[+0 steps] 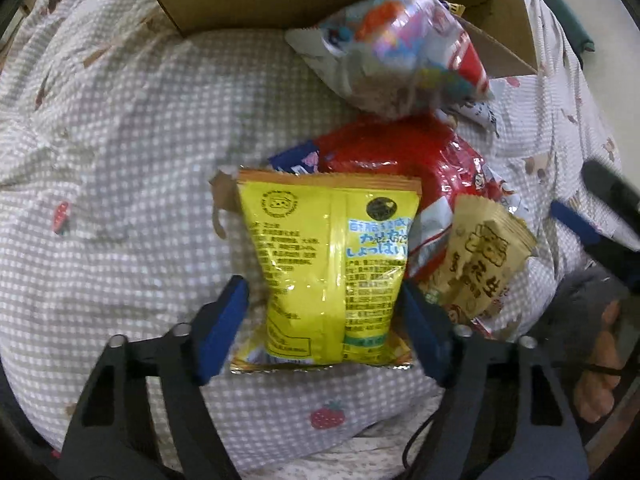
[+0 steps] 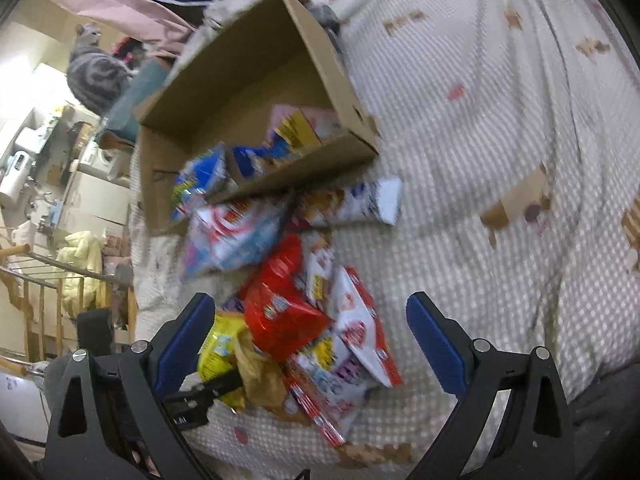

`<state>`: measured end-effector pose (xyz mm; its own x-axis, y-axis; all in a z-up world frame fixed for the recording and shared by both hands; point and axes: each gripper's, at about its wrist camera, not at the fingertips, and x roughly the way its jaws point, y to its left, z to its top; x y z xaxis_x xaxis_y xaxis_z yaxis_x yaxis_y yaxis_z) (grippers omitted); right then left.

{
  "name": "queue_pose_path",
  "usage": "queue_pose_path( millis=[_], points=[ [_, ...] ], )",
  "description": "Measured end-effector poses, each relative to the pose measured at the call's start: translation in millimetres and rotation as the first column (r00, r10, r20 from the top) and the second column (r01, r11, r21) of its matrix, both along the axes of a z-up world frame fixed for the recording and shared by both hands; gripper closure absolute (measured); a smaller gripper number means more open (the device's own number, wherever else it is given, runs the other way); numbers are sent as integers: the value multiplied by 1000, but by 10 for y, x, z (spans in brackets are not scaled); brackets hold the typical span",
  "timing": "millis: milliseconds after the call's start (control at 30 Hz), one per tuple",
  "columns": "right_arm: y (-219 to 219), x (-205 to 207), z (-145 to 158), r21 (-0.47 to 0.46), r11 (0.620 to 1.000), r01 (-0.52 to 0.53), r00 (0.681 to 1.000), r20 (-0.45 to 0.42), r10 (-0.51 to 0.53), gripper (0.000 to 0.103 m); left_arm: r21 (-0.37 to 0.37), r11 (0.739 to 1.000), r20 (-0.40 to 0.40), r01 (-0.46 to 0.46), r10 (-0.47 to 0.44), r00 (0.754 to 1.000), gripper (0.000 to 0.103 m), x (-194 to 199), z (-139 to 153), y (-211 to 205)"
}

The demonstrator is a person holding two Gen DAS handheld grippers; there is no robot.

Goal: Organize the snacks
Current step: 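Lower the left gripper onto the yellow chip bag and close it, then lift the yellow chip bag with left gripper while right grasps white-red packet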

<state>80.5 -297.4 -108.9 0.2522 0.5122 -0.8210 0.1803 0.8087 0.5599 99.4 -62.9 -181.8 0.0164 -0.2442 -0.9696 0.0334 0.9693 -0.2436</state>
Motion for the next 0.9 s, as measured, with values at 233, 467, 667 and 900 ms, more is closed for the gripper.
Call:
queue_pose_path(
  millis=[233,467,667,900],
  points=[
    [76,-73,-356,-8,1000,-26,981,-194,24,5,8,999,26,36,-36,999,58,-17,63,-106],
    [284,-39,-511,-42,989,-143,960,-250,128,23,40,999,81,3,-6,997,72,55,220,108],
    [305,-47,-441,-104,981,-163,969,-206,139,48,96,994,164,-47,30,986,72,106,361,242],
    [33,-25,-265,-128,988,-88,989,-130,72,61,102,992,174,-76,57,983,72,133,373,296]
  ],
)
